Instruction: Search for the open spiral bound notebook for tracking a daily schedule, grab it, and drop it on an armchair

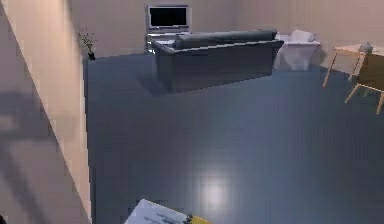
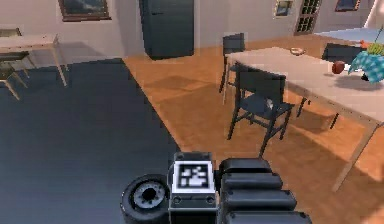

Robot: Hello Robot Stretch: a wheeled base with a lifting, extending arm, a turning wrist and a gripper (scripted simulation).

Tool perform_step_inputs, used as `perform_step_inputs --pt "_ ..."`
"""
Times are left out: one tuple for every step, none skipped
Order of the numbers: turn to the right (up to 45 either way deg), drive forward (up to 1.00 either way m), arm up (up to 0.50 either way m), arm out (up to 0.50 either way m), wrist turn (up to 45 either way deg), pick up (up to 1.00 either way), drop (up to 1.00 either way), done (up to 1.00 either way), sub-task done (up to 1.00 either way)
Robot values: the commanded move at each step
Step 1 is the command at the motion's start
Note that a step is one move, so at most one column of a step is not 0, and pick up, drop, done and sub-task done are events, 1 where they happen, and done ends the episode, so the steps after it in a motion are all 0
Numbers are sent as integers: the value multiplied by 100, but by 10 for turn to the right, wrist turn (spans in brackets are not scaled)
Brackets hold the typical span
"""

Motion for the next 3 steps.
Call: perform_step_inputs --pt "-30 0 0 0 0 0 0 0 0" --pt "0 100 0 0 0 0 0 0 0" --pt "-180 0 0 0 0 0 0 0 0"
